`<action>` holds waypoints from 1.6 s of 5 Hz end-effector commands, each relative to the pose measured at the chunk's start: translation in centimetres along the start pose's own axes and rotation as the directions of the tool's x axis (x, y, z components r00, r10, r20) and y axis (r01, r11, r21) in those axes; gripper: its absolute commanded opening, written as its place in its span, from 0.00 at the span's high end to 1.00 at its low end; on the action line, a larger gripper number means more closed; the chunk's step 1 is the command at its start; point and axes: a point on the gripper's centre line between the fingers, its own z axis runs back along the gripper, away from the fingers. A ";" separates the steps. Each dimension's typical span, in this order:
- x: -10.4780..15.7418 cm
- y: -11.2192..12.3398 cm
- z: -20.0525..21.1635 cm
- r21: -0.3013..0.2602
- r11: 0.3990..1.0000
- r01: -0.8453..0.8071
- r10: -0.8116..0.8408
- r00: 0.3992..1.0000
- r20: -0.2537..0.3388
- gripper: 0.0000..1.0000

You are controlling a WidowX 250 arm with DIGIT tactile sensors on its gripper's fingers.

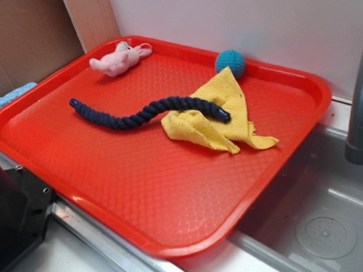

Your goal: Grab the blue rope.

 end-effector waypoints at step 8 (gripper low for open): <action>7.3 2.2 -13.7 -0.011 0.811 0.585 -0.578 0.803 0.148 0.00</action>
